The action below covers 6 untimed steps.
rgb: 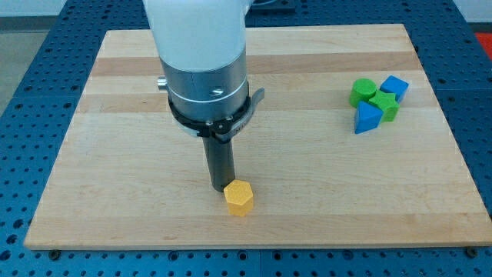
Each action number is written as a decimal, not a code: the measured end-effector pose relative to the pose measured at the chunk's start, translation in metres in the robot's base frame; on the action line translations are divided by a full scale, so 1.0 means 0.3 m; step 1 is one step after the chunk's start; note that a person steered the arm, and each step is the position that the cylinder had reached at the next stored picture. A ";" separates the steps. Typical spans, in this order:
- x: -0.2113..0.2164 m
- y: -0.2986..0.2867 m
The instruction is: Move your arm to the yellow heart
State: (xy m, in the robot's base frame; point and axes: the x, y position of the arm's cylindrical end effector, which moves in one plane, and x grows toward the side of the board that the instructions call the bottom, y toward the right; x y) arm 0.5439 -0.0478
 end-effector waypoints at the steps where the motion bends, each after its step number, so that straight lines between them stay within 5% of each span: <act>1: -0.047 -0.047; 3: -0.299 -0.251; 6: -0.699 -0.221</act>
